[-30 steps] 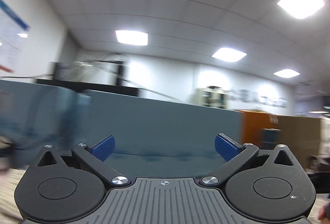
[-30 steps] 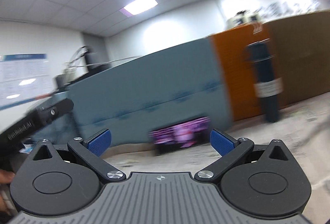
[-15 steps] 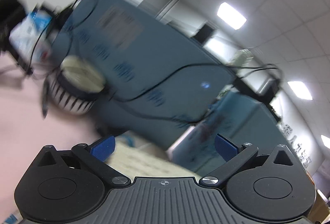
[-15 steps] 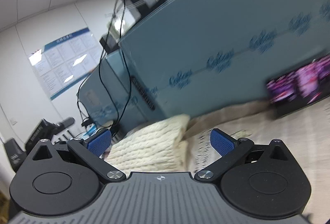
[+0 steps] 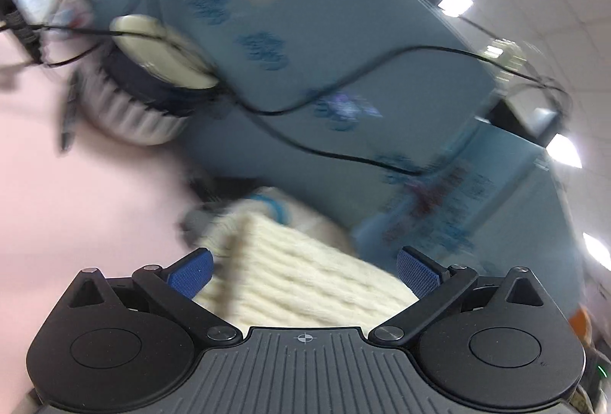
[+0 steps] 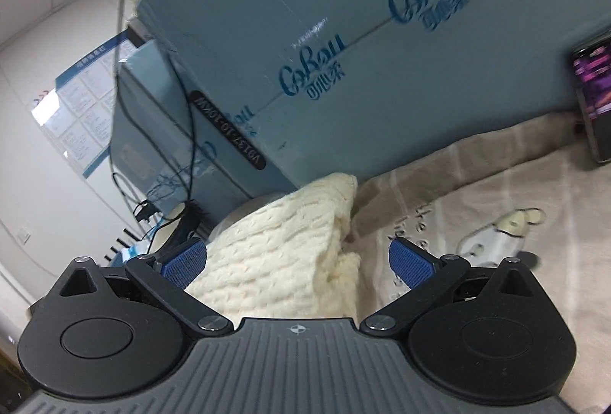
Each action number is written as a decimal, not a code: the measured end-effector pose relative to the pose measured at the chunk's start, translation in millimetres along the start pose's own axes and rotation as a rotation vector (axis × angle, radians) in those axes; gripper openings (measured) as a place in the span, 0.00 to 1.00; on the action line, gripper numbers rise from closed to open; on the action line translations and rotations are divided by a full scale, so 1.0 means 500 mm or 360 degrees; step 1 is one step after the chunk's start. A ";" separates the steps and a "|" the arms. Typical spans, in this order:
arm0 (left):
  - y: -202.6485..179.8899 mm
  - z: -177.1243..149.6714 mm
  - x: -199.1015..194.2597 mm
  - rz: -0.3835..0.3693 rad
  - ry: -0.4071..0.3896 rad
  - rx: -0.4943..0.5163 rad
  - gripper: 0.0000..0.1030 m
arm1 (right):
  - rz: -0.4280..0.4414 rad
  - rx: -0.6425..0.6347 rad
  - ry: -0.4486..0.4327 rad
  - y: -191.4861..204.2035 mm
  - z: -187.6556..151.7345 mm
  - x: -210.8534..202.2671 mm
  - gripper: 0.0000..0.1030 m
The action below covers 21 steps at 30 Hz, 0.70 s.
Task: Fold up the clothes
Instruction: 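Grasp the cream sweater with both grippers and lift it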
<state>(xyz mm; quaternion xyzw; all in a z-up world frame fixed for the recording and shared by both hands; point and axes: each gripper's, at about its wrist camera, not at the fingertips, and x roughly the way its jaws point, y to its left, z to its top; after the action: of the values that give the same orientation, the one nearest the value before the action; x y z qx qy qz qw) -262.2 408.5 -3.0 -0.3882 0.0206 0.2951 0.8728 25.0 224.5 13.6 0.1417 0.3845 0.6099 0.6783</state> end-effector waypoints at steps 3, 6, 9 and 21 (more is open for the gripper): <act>-0.026 -0.005 -0.012 -0.0132 -0.0015 0.0140 1.00 | 0.0031 -0.0016 0.0014 0.007 0.001 0.034 0.97; -0.032 -0.008 -0.023 -0.0227 -0.0023 0.0172 0.99 | 0.0053 -0.0097 -0.0006 0.027 -0.004 0.044 0.78; -0.045 -0.013 -0.033 -0.0214 -0.0040 0.0246 0.75 | -0.0042 -0.0222 -0.0068 0.045 -0.013 0.034 0.44; -0.123 -0.055 -0.166 -0.0290 -0.0109 0.0657 0.17 | 0.0224 -0.0438 -0.0156 0.034 -0.033 -0.113 0.13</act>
<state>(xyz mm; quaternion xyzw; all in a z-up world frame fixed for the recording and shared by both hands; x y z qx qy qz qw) -292.9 315.8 40.8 -0.1914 0.0158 0.2176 0.9570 3.4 170.6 33.5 0.1036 0.2530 0.6951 0.6649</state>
